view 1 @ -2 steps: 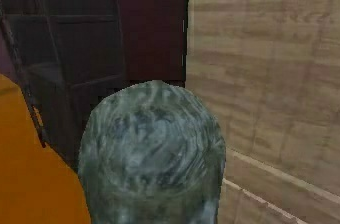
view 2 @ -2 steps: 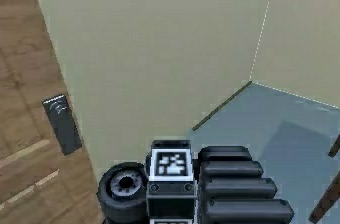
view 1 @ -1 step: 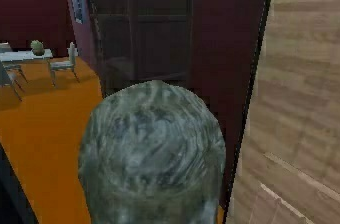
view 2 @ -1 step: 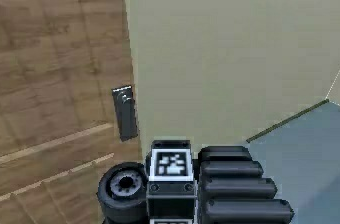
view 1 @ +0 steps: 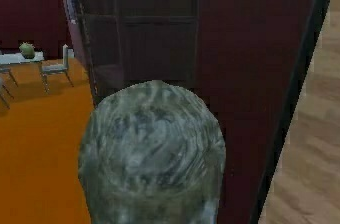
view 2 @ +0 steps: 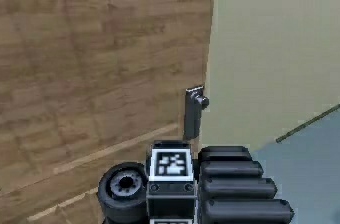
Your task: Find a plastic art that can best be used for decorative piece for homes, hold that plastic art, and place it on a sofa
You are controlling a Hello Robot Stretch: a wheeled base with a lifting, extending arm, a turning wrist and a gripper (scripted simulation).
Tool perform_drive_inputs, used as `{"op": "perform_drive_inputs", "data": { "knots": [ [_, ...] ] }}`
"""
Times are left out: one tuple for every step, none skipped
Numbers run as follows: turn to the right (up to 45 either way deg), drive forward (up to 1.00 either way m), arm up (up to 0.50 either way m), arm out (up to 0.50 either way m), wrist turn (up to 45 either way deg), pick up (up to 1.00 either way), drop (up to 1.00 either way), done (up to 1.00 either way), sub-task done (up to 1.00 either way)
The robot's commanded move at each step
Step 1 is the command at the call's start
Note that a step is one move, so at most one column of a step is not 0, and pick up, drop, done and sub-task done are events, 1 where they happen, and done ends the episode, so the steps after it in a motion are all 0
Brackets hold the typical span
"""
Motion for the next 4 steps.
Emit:
{"op": "perform_drive_inputs", "data": {
  "knots": [
    [-36.0, 0.00, 0.00, 0.00, 0.0, 0.00, 0.00, 0.00, 0.00],
    [0.0, 0.40, 0.00, 0.00, 0.0, 0.00, 0.00, 0.00, 0.00],
    [-15.0, 0.00, 0.00, 0.00, 0.0, 0.00, 0.00, 0.00, 0.00],
    [0.0, 1.00, 0.00, 0.00, 0.0, 0.00, 0.00, 0.00, 0.00]
  ]
}}
